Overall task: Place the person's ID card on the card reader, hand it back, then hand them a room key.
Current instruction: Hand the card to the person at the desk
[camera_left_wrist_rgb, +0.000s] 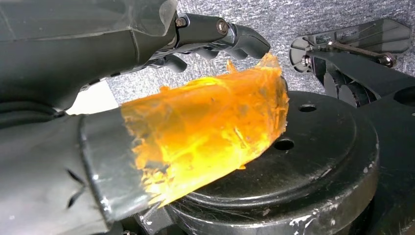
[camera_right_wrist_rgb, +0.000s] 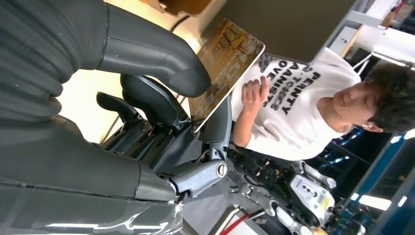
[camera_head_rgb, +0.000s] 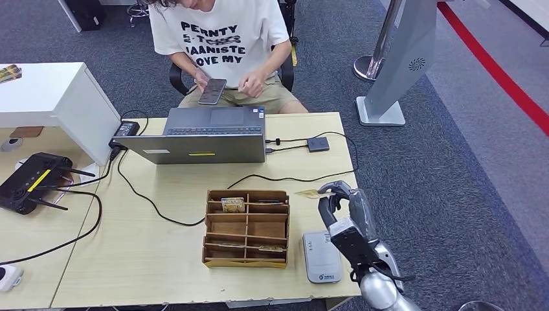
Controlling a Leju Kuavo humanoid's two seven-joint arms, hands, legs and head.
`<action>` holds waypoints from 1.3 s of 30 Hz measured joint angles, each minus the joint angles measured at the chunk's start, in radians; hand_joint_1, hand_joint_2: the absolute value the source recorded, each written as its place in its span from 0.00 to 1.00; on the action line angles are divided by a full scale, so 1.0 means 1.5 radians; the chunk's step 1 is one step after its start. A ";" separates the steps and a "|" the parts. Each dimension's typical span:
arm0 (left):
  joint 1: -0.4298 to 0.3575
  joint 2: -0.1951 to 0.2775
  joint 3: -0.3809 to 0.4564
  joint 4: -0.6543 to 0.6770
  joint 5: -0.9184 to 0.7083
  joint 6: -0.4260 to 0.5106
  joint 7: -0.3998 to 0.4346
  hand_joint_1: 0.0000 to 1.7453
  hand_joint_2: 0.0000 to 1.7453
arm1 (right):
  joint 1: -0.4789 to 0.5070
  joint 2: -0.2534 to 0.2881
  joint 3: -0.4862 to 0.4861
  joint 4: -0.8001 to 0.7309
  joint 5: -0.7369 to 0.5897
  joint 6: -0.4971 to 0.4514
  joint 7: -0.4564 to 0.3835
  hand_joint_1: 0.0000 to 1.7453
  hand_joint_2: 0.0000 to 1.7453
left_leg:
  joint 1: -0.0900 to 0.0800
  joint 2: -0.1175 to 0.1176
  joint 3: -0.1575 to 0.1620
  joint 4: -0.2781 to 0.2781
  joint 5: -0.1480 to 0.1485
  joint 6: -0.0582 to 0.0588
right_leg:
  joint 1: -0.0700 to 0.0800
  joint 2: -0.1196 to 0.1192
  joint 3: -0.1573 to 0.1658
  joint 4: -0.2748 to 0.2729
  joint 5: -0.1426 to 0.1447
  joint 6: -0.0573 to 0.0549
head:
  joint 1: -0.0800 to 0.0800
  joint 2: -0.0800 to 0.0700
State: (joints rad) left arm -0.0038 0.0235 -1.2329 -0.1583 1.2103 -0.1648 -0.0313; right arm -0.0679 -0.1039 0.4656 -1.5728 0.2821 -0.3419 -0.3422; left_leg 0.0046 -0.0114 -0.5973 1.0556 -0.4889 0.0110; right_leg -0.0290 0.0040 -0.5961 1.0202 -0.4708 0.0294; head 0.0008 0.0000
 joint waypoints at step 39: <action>-0.050 -0.125 -0.098 -0.005 -0.205 0.334 -0.120 0.00 0.00 | -0.155 0.096 0.037 0.058 0.134 -0.094 0.061 0.58 1.00 | -0.002 -0.001 -0.001 0.000 0.001 0.002 | -0.002 0.000 0.000 -0.001 0.001 0.002 | 0.000 0.000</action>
State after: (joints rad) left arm -0.0785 -0.1647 -1.3803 -0.1656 0.9026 0.3368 -0.2116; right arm -0.3006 0.0399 0.5211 -1.4853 0.4837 -0.4826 -0.2507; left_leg 0.0022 -0.0121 -0.5984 1.0557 -0.4874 0.0138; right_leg -0.0324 0.0044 -0.5967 1.0194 -0.4688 0.0324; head 0.0004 0.0000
